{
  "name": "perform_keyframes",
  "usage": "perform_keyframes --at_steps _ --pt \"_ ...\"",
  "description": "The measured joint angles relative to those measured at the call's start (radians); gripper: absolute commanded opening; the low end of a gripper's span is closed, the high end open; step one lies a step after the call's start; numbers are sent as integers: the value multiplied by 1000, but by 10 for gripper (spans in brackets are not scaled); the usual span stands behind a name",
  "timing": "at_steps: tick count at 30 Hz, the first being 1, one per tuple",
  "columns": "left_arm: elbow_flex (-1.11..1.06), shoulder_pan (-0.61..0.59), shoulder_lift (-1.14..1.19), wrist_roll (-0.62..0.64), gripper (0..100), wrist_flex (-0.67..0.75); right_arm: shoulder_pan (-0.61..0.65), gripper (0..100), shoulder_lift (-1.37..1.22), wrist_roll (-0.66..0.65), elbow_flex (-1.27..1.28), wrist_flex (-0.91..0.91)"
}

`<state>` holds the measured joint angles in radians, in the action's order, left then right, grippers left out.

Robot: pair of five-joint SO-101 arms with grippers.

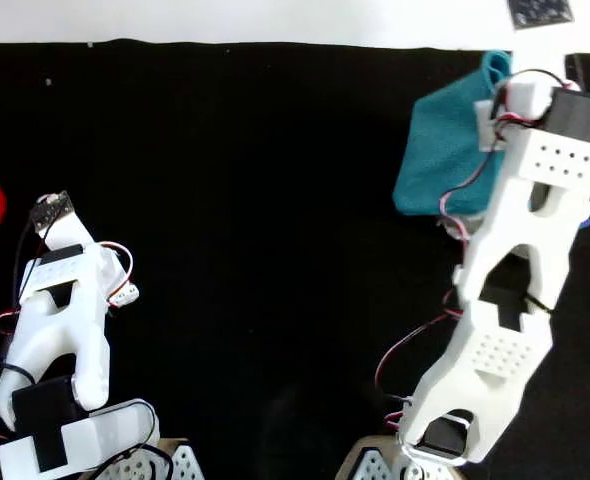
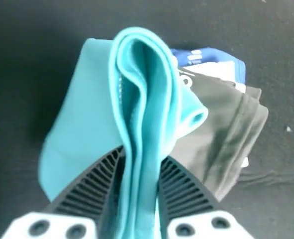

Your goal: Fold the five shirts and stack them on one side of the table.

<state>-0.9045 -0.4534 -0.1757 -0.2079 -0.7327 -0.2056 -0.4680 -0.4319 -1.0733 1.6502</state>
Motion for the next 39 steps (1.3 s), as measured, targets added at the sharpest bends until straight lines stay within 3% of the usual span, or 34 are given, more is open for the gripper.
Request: perform_keyframes --at_steps 11,27,34,39 --pt "0 0 0 0 10 0 -153 5 -270 -213 38 -290" --pt "0 0 0 0 10 0 -199 12 -308 -276 17 -405" --pt "0 0 0 0 10 0 -199 262 -308 -276 15 -420" --pt "0 0 0 0 10 0 -201 310 -308 -265 -51 -382"
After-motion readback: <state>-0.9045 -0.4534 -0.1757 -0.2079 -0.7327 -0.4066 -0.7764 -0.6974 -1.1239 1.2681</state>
